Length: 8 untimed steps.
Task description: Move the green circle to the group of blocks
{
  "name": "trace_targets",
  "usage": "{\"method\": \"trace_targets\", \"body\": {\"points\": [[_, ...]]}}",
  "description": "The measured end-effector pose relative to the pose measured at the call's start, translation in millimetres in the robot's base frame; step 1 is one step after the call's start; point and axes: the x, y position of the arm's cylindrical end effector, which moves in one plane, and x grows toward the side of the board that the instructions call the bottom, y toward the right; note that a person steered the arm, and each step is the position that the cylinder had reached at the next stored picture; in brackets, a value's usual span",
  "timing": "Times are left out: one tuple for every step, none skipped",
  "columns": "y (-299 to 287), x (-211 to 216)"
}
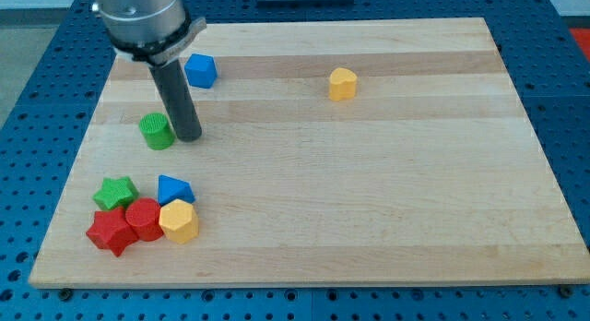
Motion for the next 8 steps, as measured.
{"method": "trace_targets", "body": {"points": [[-9.8, -27.6], [-40.3, -28.6], [-43.9, -19.3], [-43.9, -5.1], [-43.9, 9.8], [-43.9, 23.2], [-43.9, 35.6], [-43.9, 43.1]]}}
